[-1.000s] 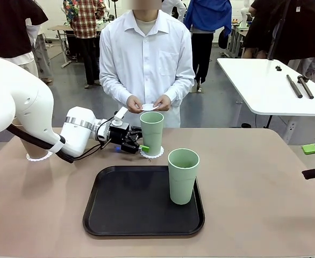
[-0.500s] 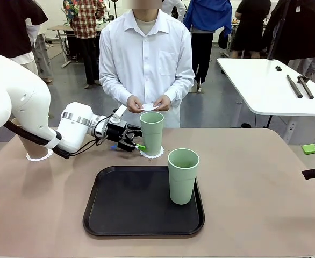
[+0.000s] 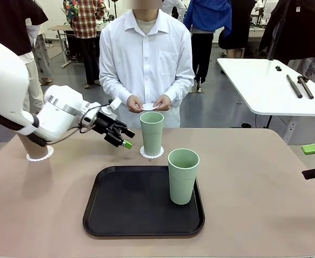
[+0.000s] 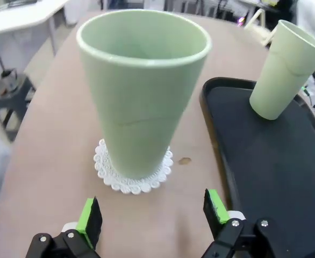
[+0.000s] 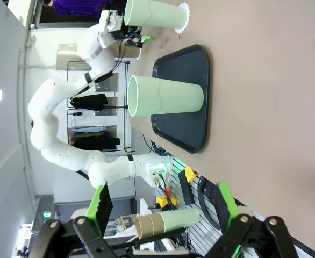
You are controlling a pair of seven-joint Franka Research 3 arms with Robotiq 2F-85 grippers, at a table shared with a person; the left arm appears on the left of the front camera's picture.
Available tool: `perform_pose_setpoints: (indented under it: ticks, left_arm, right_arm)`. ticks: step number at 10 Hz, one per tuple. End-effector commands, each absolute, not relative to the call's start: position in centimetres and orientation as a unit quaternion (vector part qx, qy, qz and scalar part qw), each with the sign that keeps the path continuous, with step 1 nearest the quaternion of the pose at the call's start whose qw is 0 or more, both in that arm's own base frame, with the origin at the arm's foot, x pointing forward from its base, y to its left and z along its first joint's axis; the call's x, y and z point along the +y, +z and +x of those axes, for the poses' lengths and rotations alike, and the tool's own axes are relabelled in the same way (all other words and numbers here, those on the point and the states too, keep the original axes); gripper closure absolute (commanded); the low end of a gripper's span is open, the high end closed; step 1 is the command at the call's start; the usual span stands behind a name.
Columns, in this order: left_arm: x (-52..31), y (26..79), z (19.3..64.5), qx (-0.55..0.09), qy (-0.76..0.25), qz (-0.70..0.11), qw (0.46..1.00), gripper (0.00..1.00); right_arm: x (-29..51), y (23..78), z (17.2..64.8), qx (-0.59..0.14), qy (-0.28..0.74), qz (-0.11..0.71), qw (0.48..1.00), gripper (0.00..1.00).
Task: Place coasters on the table and set cups on them.
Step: Take one Reusable plastic cup from the Flat Tray and place it on a coaster set by the human.
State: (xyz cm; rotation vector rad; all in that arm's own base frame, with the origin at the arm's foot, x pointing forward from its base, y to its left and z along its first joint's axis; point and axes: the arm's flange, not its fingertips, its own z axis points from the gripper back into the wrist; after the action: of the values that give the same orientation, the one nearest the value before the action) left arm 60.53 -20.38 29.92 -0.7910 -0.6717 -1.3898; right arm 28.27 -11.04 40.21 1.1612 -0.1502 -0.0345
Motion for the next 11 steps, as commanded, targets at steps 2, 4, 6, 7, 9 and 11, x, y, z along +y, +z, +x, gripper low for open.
perform_pose_setpoints:
  ticks: [2,4,6,7,9,11]
  left_arm:
    - [-20.3,38.7,53.8,-0.237,-0.583,-0.228,0.743,0.0]
    - [-20.8,41.8,51.3,-0.193,-0.572,-0.154,0.782,0.0]
    - [-22.1,44.4,50.2,-0.178,-0.558,-0.106,0.804,0.0]
    - [-22.7,45.1,50.2,-0.18,-0.559,-0.1,0.803,0.0]
    - [-21.6,44.4,49.8,-0.191,-0.561,-0.101,0.799,0.0]
    - [-21.6,44.4,49.8,-0.191,-0.561,-0.101,0.799,0.0]
  right_arm:
    - [-11.0,40.2,28.4,-0.074,-0.014,0.555,0.829,0.0]
    - [-11.0,40.2,28.4,-0.074,-0.014,0.555,0.829,0.0]
    - [-11.0,40.2,28.4,-0.074,-0.014,0.555,0.829,0.0]
    - [-11.0,40.2,28.4,-0.074,-0.014,0.555,0.829,0.0]
    - [-11.0,40.2,28.4,-0.074,-0.014,0.555,0.829,0.0]
    - [-11.0,40.2,28.4,-0.074,-0.014,0.555,0.829,0.0]
